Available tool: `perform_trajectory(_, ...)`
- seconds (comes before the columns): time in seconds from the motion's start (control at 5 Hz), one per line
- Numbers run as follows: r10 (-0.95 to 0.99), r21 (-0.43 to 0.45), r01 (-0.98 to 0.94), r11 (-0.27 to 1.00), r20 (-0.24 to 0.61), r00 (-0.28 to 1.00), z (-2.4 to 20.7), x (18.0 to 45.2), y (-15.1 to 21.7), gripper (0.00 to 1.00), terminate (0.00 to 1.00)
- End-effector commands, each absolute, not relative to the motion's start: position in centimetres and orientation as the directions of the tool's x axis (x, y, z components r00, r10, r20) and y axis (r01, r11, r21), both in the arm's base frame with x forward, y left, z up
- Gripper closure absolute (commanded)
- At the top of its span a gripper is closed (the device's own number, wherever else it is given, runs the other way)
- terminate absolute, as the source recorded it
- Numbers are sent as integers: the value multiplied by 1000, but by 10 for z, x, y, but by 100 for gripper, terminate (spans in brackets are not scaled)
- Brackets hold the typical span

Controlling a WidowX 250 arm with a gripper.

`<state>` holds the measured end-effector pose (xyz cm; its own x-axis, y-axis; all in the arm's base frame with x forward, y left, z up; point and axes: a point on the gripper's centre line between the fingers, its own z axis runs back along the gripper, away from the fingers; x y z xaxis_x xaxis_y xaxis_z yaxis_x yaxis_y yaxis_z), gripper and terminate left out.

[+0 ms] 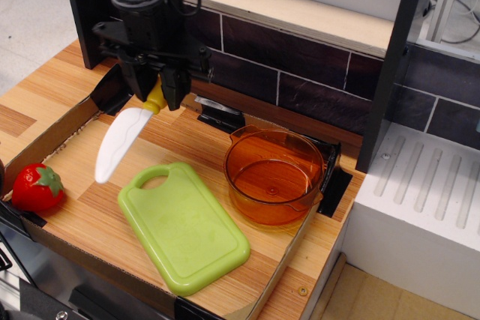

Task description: Put knife on cutting board

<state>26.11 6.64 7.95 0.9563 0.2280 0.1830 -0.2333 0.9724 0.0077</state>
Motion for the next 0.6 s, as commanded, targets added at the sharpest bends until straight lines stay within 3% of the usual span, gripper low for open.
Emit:
perform_trajectory(0.0,581,-3,-600,800,252,774,73,241,46,100,0)
perform_trajectory(0.2,772,-27,-777,628,149,618,62,239,45,100,0)
perform_trajectory(0.4,809,11,-815,580,116,577,53,242,42,100,0)
